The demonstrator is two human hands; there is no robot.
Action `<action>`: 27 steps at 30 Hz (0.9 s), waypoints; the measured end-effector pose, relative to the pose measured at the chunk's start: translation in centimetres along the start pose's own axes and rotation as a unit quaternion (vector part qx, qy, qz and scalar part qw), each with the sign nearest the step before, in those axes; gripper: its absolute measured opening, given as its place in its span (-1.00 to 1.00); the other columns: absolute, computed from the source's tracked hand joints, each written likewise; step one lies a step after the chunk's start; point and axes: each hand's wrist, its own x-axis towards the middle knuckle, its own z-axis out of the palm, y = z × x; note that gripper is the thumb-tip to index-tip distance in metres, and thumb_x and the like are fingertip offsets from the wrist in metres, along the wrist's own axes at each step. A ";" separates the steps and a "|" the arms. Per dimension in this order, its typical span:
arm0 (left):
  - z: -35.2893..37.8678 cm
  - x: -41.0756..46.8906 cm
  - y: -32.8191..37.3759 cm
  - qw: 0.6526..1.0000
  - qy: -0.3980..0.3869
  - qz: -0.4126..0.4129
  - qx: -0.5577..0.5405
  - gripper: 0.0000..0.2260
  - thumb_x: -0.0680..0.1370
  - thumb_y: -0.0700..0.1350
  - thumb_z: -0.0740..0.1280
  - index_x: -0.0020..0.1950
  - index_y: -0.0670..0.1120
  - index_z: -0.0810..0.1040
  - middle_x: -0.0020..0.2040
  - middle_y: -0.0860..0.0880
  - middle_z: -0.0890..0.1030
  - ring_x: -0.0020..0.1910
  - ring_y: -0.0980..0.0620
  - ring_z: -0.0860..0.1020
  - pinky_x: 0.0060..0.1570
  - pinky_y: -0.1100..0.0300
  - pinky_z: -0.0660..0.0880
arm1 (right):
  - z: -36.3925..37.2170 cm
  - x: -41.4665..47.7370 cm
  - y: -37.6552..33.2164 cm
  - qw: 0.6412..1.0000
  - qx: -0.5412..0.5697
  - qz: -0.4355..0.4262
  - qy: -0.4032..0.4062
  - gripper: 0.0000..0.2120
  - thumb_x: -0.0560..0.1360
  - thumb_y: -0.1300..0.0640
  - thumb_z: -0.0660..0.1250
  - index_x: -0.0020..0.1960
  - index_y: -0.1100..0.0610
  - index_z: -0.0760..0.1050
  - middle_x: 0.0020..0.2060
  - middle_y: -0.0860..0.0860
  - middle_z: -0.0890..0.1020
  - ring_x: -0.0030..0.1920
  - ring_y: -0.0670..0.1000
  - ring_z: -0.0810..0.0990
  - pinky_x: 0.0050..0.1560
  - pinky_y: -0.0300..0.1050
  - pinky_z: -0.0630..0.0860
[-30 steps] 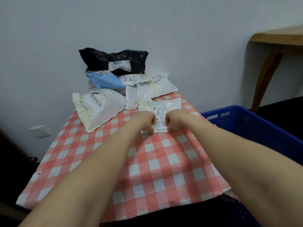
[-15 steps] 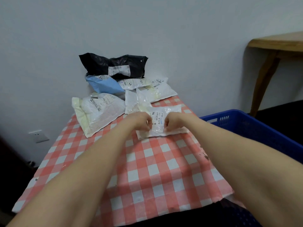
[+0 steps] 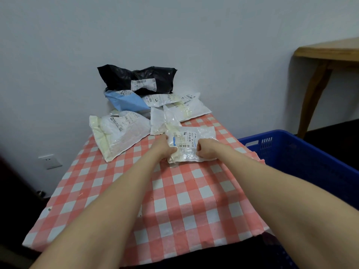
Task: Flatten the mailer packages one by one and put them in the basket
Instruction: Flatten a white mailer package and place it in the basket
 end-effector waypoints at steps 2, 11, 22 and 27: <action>0.1 0.1 -0.2 1.000 -0.002 0.002 0.016 -0.47 0.54 -0.12 0.36 0.45 -0.17 0.25 0.39 -0.15 0.40 0.32 -0.11 0.42 0.18 0.14 0.36 | 0.2 0.0 -0.1 1.000 -0.025 -0.008 -0.010 -0.83 0.59 0.07 0.15 -0.02 0.15 0.45 0.09 0.15 0.55 0.08 0.15 0.51 0.02 -0.07 0.41; 0.7 0.2 -0.2 0.943 0.177 0.158 0.232 -0.66 0.64 -0.11 0.15 0.42 -0.08 0.33 0.36 -0.11 0.32 0.32 -0.12 0.30 0.16 0.00 0.37 | -0.3 0.8 -1.0 0.985 0.042 0.017 0.166 -0.66 0.61 0.02 0.13 0.37 0.04 0.33 0.35 0.07 0.34 0.32 0.13 0.34 0.21 0.06 0.39; 3.2 2.6 0.7 0.955 0.092 0.192 0.206 -0.56 0.68 -0.10 -0.05 0.57 -0.06 0.01 0.58 0.01 0.01 0.55 -0.03 -0.06 0.51 0.04 -0.03 | 1.9 3.1 -1.6 0.995 -0.010 -0.024 0.096 -0.44 0.65 -0.03 -0.11 0.58 0.07 -0.18 0.56 0.08 -0.18 0.54 0.13 -0.25 0.53 0.10 -0.15; 3.8 3.2 0.0 0.958 0.047 0.180 0.217 -0.55 0.67 -0.07 -0.09 0.57 -0.08 -0.04 0.58 0.00 -0.02 0.55 -0.04 -0.09 0.51 0.02 -0.03 | 2.5 3.9 -1.2 0.996 -0.030 -0.034 0.075 -0.44 0.64 -0.06 -0.14 0.58 0.06 -0.20 0.56 0.09 -0.17 0.54 0.14 -0.25 0.52 0.13 -0.18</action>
